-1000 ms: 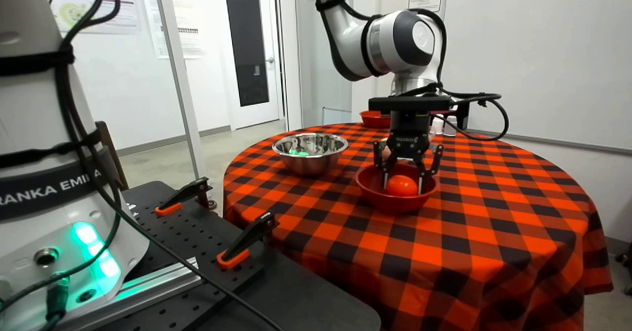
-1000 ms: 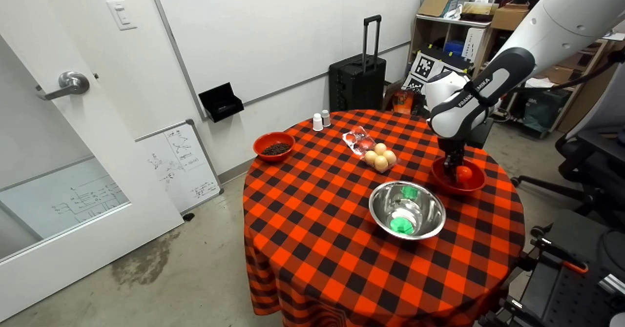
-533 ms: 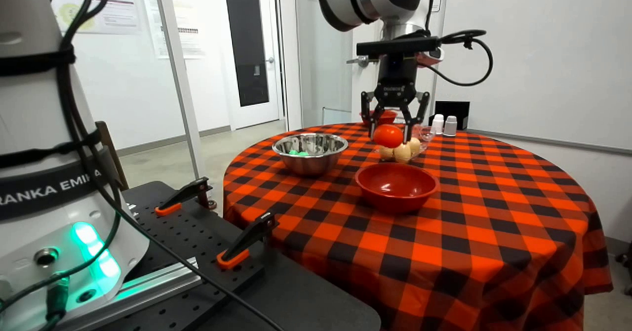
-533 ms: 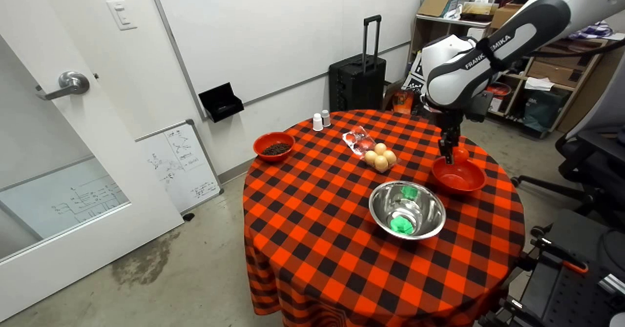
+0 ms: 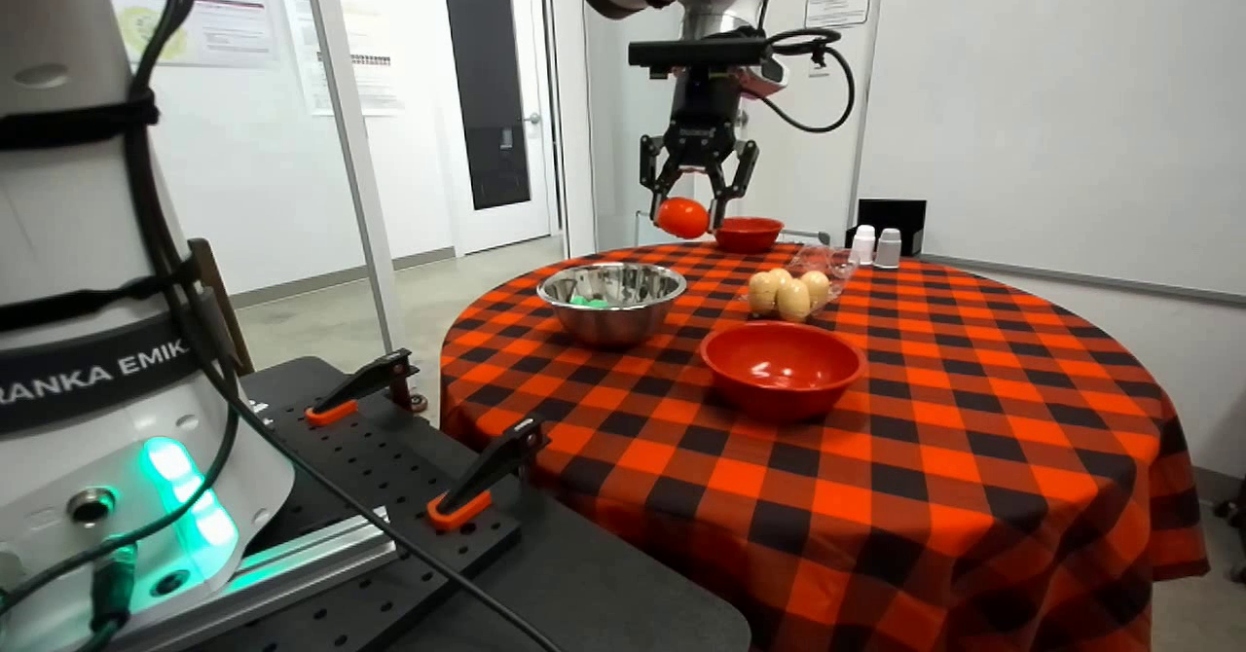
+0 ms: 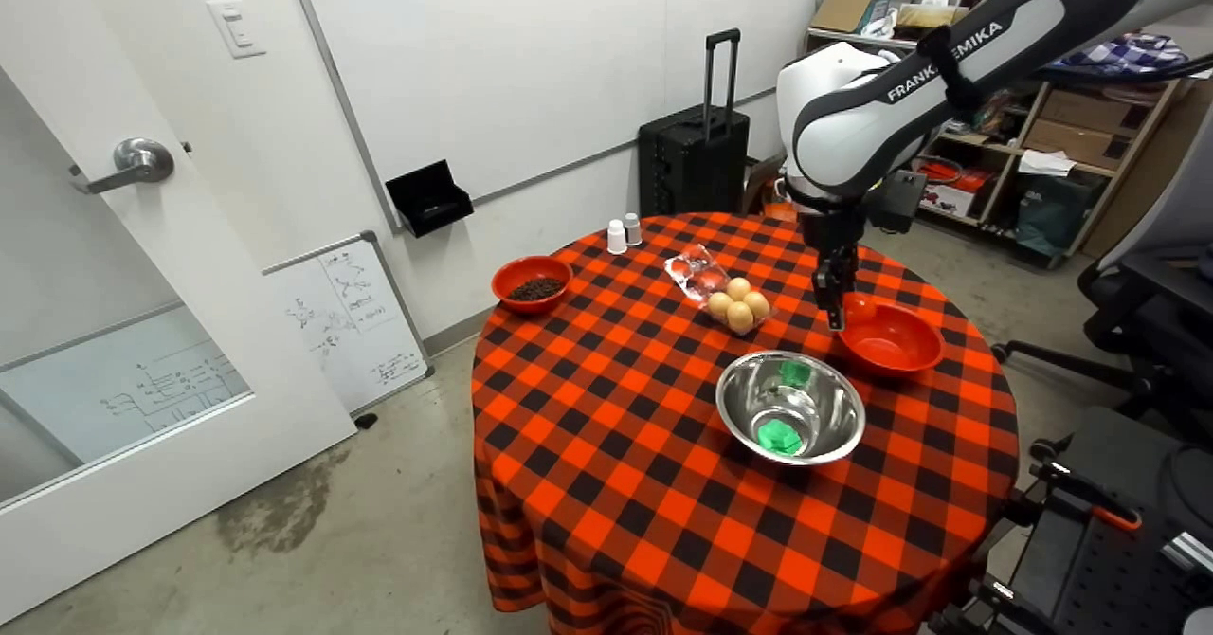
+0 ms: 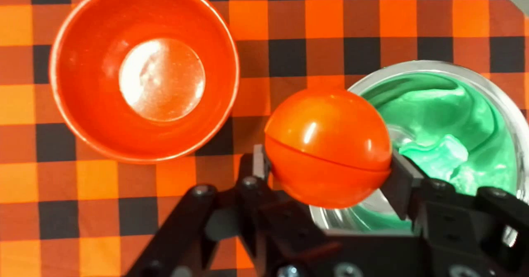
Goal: Put the broccoli and tomato in the silver bowl
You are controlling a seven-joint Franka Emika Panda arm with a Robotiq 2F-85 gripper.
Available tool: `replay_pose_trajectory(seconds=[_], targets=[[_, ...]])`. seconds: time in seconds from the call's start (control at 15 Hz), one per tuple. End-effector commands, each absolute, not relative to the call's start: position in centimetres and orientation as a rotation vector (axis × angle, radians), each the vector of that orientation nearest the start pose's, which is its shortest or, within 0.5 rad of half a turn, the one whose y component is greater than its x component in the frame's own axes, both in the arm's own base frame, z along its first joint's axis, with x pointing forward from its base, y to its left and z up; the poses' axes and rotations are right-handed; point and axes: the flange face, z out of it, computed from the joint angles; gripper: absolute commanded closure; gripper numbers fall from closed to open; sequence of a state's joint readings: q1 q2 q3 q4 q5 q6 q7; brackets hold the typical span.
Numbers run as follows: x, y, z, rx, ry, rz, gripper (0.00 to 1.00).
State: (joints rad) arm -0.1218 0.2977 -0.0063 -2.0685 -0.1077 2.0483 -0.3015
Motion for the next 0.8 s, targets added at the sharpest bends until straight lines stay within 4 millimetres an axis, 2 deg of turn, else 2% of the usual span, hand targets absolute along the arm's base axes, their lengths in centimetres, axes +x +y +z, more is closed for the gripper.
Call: replay_pose_trajectory(seconds=[0.0,0.47,0.73], targets=[[55.2,-4.4,25.1,-3.079,-0.358,0.571,0.60],[55.9,2.2,20.8,-3.074,-0.459,0.598,0.60],[56.9,3.7,18.0,-3.144,-0.443,0.532,0.60]])
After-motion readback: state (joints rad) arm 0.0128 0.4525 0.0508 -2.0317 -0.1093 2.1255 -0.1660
